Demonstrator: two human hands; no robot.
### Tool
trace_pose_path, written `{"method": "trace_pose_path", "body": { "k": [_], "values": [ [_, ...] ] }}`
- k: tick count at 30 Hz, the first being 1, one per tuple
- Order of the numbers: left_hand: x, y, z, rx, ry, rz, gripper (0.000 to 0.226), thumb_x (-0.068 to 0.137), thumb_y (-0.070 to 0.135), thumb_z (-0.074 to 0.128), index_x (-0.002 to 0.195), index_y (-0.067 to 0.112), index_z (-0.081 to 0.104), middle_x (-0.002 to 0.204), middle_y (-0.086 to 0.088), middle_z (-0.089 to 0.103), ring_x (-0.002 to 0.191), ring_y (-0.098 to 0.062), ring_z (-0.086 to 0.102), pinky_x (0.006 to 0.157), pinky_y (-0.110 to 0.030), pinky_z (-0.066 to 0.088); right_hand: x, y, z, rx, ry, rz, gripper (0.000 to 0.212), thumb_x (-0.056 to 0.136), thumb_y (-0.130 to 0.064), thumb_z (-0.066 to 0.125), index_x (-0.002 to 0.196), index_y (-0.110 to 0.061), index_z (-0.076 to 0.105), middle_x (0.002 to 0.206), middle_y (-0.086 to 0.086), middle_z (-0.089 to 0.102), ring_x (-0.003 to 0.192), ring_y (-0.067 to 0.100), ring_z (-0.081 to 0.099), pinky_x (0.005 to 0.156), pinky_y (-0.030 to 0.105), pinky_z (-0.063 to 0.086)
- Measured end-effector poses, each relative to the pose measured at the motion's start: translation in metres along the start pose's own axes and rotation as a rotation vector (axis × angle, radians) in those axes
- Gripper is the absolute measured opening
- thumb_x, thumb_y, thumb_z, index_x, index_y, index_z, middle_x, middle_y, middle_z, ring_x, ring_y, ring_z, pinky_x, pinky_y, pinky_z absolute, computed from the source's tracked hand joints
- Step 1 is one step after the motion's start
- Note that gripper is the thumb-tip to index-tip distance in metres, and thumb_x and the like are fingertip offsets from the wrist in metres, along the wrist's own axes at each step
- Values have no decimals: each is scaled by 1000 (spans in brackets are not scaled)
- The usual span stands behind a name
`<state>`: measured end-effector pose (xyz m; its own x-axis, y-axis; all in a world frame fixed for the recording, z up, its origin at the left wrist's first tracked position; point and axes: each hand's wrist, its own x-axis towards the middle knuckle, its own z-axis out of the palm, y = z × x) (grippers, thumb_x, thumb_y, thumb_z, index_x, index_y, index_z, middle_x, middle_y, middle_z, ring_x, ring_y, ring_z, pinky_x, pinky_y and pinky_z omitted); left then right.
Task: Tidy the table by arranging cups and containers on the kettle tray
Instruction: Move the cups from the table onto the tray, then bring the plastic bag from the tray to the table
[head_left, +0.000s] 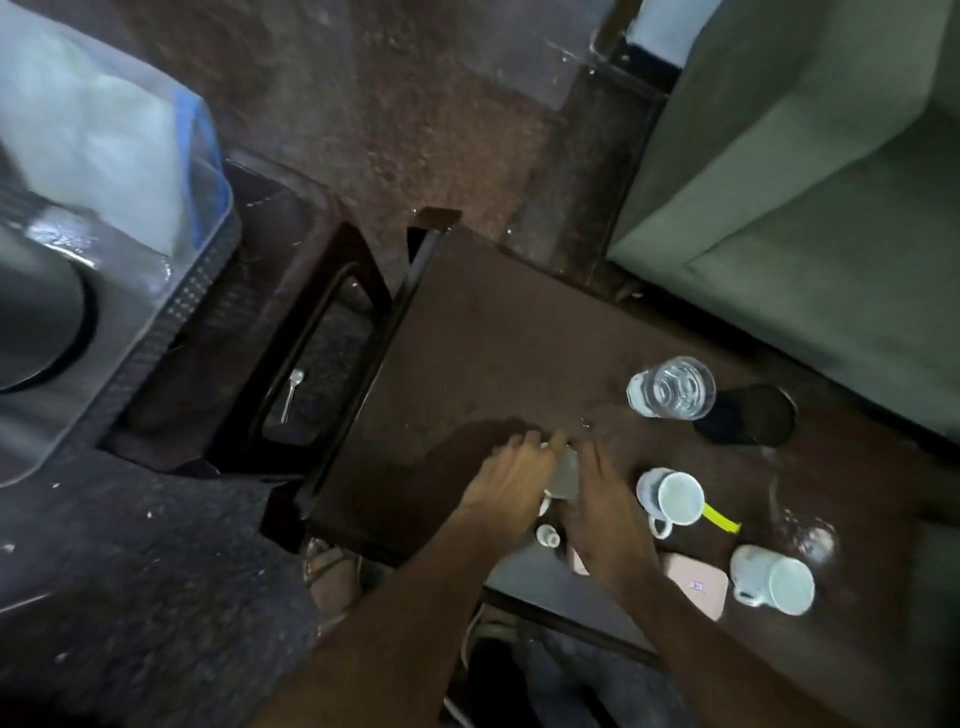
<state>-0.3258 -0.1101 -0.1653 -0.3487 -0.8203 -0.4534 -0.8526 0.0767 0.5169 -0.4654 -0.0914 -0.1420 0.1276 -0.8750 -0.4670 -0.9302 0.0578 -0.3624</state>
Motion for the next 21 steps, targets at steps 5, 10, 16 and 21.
{"method": "trace_pose_path", "body": {
  "k": [5,10,16,21],
  "values": [
    [7,6,14,72,-12,-39,62,90,-6,63,145,13,42,127,-14,58,117,-34,61,87,-43,55,-1,14,-1,-10,-37,18,57,86,-13,65,136,-26,42,131,-3,54,116,28,61,86,39,49],
    [8,8,15,49,-70,-58,73,90,2,68,154,11,34,137,-16,52,125,-36,56,95,-45,53,10,9,-30,-57,-4,-71,76,76,2,60,149,-17,44,143,4,54,129,29,56,106,39,47],
    [-11,-28,-21,-6,-41,-47,72,92,-1,61,157,7,32,149,-21,43,132,-41,49,106,-51,47,87,-103,-69,7,201,-265,67,81,0,66,145,-11,50,145,11,55,133,31,54,113,40,39],
    [-51,-128,-126,-297,488,-228,52,102,17,54,152,15,40,139,-11,54,126,-30,55,99,-43,47,166,-276,-72,128,244,-429,59,96,-32,68,147,-12,45,145,12,54,135,30,51,109,38,41]
  ]
}}
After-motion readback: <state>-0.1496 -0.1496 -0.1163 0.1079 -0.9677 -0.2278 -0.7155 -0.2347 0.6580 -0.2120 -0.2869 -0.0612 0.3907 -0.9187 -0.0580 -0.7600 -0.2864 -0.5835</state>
